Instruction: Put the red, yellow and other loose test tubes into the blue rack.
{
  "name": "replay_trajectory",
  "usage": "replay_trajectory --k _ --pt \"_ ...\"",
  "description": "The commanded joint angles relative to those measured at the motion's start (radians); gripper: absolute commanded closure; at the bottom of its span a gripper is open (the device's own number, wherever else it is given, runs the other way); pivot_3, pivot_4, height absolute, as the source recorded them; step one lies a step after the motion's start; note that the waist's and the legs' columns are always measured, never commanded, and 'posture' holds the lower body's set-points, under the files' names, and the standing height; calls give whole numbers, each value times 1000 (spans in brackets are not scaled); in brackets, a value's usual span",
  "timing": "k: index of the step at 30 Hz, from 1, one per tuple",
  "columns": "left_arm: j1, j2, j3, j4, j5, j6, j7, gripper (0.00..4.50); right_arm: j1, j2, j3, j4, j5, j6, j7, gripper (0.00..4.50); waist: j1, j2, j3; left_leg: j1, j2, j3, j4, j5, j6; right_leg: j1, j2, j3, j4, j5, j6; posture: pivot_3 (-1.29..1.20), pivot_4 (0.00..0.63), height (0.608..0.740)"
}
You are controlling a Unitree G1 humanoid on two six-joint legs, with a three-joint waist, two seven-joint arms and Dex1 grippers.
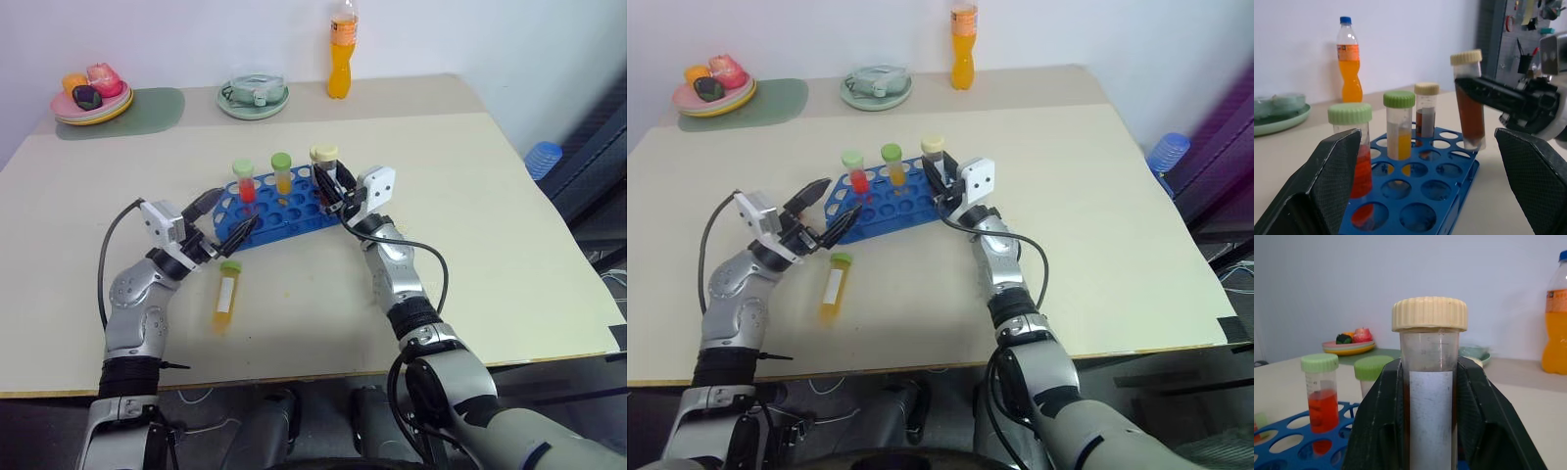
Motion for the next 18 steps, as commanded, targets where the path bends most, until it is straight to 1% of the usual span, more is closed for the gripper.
replay_trajectory --k 1,9,15,18 --pt "12 13 16 -60 -14 13 15 0 -47 11 -15 79 -11 -49 -15 3691 0 0 0 0 0 0 0 0 0 0 0 0 0 0 0 0 150 740" --pt "34 15 18 -119 -13 40 45 0 -114 -1 -54 235 -18 -105 -37 3691 0 0 0 2 0 0 0 0 0 0 0 0 3 0 0 0 150 740" --pt "53 11 16 -139 -11 41 59 0 -106 1 -62 277 -27 -143 -36 3691 -1 0 0 2 0 0 0 0 0 0 0 0 4 0 0 0 150 740" --pt "54 7 10 -150 -8 46 71 0 -87 7 -47 273 -46 -220 -20 3691 0 0 0 2 0 0 0 0 0 0 0 0 4 0 0 0 150 740"
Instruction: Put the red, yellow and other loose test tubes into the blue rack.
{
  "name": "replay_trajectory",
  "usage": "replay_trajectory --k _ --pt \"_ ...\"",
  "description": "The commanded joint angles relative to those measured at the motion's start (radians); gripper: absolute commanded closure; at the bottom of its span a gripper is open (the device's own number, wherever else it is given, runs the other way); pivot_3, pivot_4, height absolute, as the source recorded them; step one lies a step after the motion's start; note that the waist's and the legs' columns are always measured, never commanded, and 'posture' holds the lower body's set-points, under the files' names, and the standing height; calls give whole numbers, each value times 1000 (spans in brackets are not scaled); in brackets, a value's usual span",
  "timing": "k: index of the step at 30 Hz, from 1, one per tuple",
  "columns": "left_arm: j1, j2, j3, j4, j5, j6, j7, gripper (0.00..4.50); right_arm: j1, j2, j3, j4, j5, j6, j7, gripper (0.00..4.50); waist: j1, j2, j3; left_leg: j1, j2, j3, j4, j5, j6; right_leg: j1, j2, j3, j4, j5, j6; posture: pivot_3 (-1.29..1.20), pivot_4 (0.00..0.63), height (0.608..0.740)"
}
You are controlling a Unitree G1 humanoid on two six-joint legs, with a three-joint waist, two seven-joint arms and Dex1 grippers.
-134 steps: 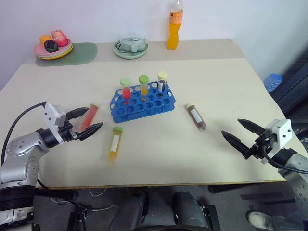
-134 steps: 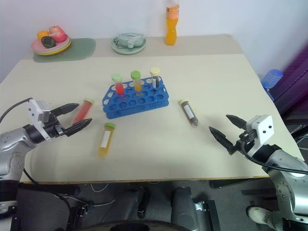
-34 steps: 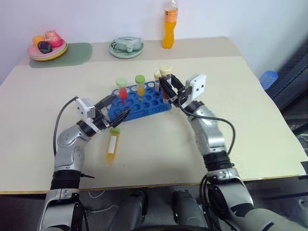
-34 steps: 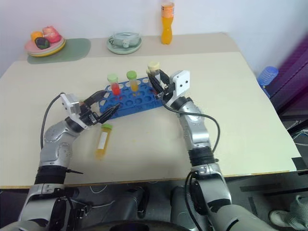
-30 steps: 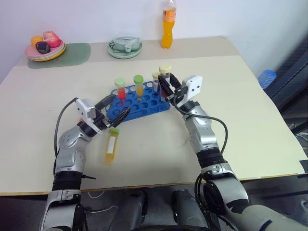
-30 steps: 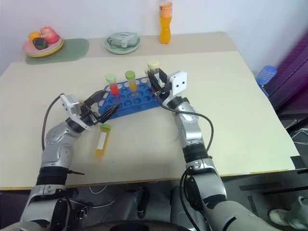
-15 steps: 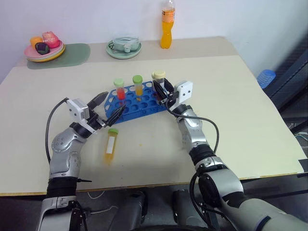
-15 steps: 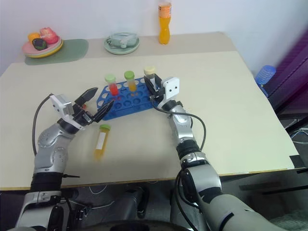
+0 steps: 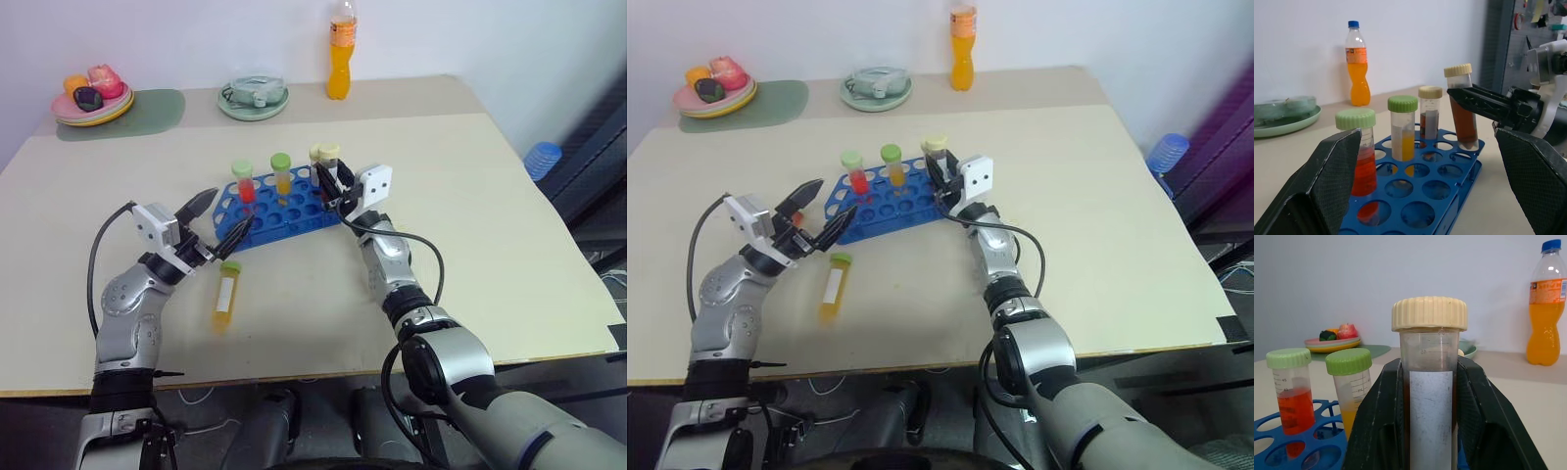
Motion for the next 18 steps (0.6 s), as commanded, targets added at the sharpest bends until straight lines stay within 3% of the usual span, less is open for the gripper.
replay_trajectory --k 1,12,16,18 --pt "-2 1 0 -66 -7 13 26 0 20 16 2 9 -12 -67 24 3691 0 0 0 0 0 0 0 0 0 0 0 0 0 0 0 0 150 740" --pt "-23 8 -6 -143 -19 93 88 0 19 31 -40 30 22 -84 73 3691 1 0 0 0 0 0 -1 0 0 0 0 0 0 0 0 0 150 740" --pt "-19 9 0 -147 -24 100 90 0 21 29 -42 27 16 -89 75 1829 0 0 0 0 0 0 -1 0 0 0 0 0 0 0 0 0 150 740" --pt "-19 8 5 -143 -20 96 98 0 22 26 -37 24 6 -74 66 1829 -2 0 0 0 0 0 -1 0 0 -1 0 0 0 0 0 0 150 740"
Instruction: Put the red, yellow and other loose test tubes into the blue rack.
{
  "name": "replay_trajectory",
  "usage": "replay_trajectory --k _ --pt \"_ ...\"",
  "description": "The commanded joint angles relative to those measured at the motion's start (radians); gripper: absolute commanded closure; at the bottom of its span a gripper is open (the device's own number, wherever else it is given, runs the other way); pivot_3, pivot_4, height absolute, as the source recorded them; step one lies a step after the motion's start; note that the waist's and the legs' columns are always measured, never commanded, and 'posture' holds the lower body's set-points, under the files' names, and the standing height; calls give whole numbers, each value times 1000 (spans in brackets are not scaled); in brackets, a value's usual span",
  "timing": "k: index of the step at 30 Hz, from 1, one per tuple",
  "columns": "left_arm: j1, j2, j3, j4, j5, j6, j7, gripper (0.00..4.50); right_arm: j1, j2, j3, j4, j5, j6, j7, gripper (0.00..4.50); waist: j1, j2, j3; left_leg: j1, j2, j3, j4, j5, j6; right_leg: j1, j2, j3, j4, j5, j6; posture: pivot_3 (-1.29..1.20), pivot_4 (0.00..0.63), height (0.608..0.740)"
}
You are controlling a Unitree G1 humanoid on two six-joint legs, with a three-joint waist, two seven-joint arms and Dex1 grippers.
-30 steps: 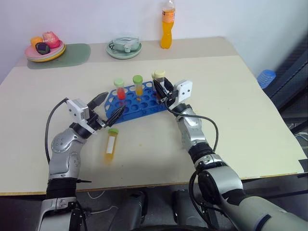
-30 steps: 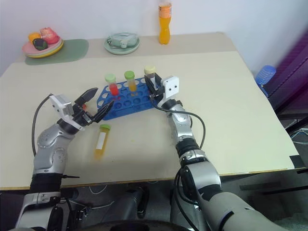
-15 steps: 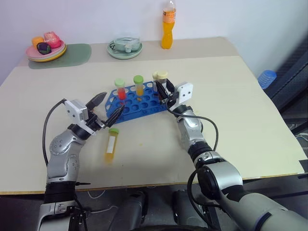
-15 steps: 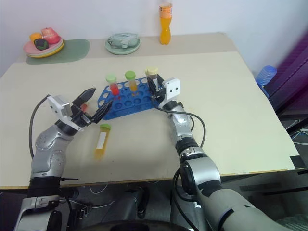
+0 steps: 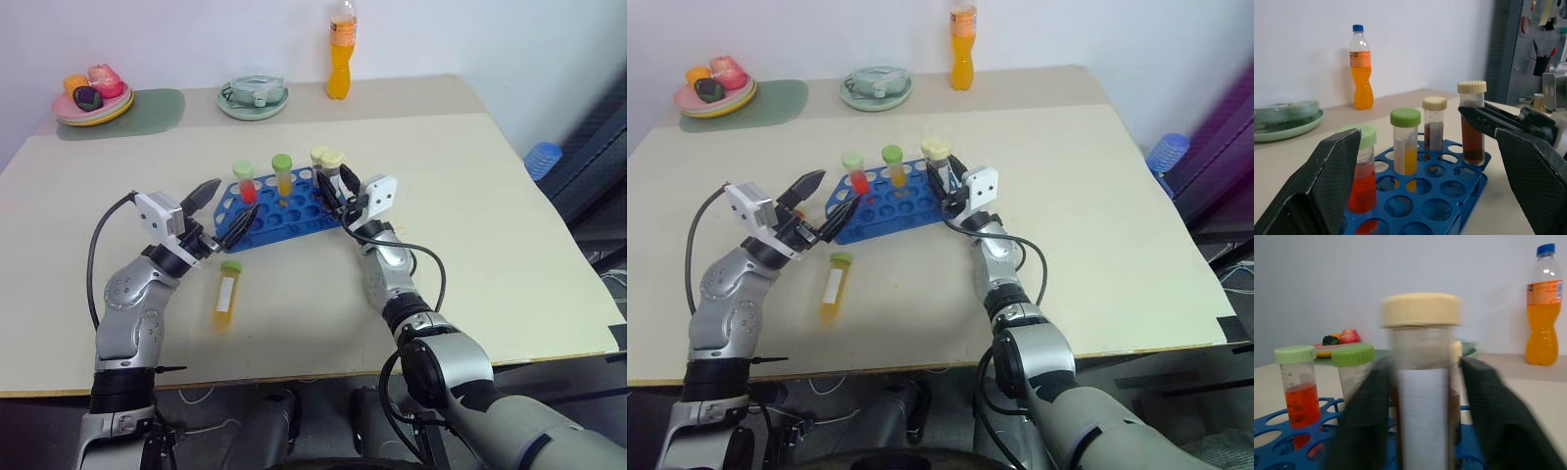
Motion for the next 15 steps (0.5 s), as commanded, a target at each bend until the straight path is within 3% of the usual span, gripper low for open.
replay_trajectory --k 1,15 --pt "-12 6 28 -34 -18 -9 12 0 -1 7 0 -14 -5 -3 -6 1829 -2 0 0 0 0 0 0 0 0 0 0 0 0 0 0 0 150 740" --pt "-14 -22 40 -68 -29 30 96 0 35 -61 41 -105 -69 14 -38 1829 -16 0 0 0 0 -1 0 0 0 0 0 0 0 0 0 0 150 740"
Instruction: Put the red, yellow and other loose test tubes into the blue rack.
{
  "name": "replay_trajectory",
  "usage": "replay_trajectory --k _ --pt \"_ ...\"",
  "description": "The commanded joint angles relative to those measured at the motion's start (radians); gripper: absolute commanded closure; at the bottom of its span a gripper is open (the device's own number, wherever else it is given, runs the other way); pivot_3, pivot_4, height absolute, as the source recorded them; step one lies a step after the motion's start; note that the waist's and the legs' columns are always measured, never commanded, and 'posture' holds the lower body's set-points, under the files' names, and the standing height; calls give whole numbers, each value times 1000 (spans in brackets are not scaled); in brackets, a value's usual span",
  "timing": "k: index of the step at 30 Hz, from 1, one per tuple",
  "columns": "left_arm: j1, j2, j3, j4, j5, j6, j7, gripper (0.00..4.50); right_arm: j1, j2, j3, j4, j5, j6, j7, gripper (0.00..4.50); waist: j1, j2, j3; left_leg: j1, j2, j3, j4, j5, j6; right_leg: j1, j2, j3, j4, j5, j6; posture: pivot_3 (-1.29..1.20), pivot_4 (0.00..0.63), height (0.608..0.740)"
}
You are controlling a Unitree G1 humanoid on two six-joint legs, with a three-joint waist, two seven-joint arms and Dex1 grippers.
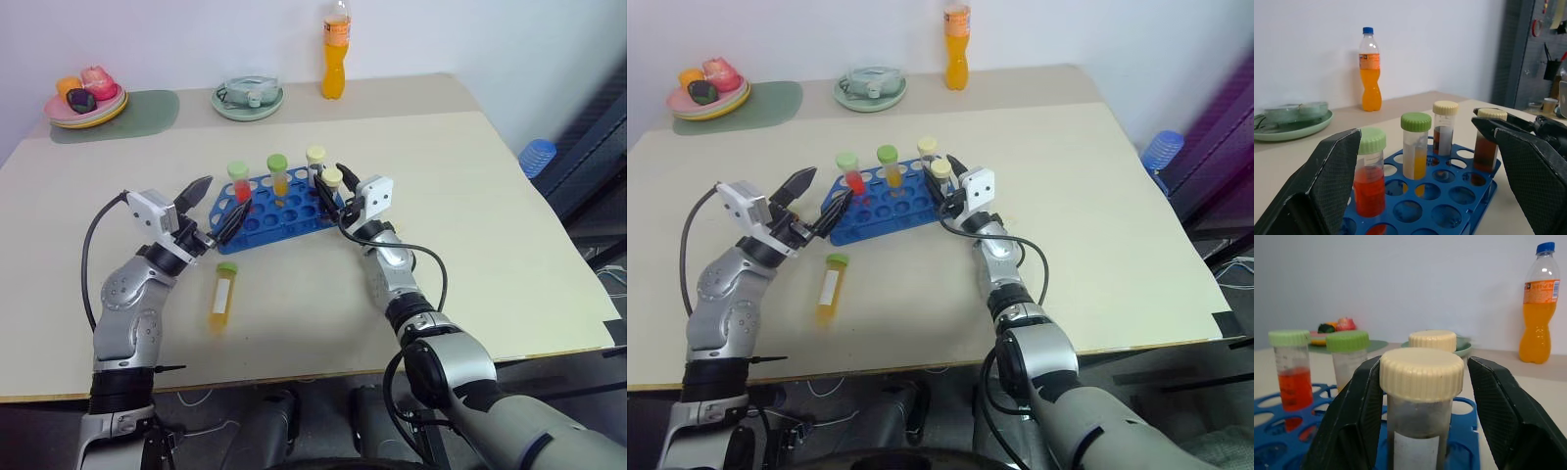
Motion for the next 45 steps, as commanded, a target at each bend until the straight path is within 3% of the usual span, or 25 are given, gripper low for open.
replay_trajectory --k 1,8,12,15,17,23,26,28,33,38,42,45 --pt "-11 -5 22 -76 -24 39 61 0 36 -39 25 -108 -24 14 12 1829 0 0 0 0 0 0 0 0 0 0 0 0 0 0 0 0 150 740" --pt "-7 10 47 -122 11 115 196 0 208 -161 99 -477 -16 222 115 1829 6 0 0 0 0 0 0 0 0 0 0 0 0 0 0 0 150 740" --pt "-3 19 36 -166 101 182 335 0 307 -234 128 -754 44 431 185 1829 5 0 0 0 0 0 0 0 1 0 0 0 0 0 0 0 150 740" --pt "10 29 37 -215 79 262 352 0 364 -311 130 -938 95 590 235 1829 6 0 0 0 0 0 0 -2 4 0 -1 0 0 0 0 0 150 740" --pt "25 55 69 -280 21 396 383 0 395 -384 103 -1063 147 703 264 1829 11 0 0 0 0 0 0 -3 6 0 -1 0 0 0 0 0 150 740" --pt "-20 219 246 -438 -327 1157 548 0 493 -648 42 -1290 276 937 423 1829 31 -1 1 -1 0 0 1 -4 7 1 -1 0 0 -1 1 0 150 740" --pt "-98 271 326 -443 -410 1471 576 0 544 -751 -5 -1354 332 1003 488 1829 38 -2 2 -1 0 0 3 -5 7 2 -1 -1 -1 -1 2 0 150 740" --pt "-118 304 346 -430 -461 1560 592 0 552 -778 -34 -1384 384 1063 491 1829 37 -2 2 -1 -1 0 4 -5 8 2 -1 -1 -1 -1 2 0 150 740" --pt "-179 505 269 -266 -814 1570 683 0 543 -826 -63 -1435 459 1144 524 1829 34 -3 3 -1 1 0 3 -6 6 1 -3 -1 0 -2 1 0 150 740" --pt "-241 616 117 -150 -1061 1570 867 0 565 -823 -57 -1456 468 1150 533 1829 38 -3 3 -1 0 1 3 -7 4 2 -5 -1 -2 -2 1 0 150 740" --pt "-242 769 -109 -97 -1415 1376 1103 0 585 -816 -51 -1466 461 1147 526 1829 48 -3 3 -1 0 1 2 -7 4 1 -5 1 -2 -2 1 0 150 740" --pt "-266 797 -222 -72 -1478 1298 1178 0 586 -811 -46 -1478 462 1152 515 1829 54 -2 3 -1 0 1 2 -8 4 1 -5 2 -3 -2 1 0 150 740"
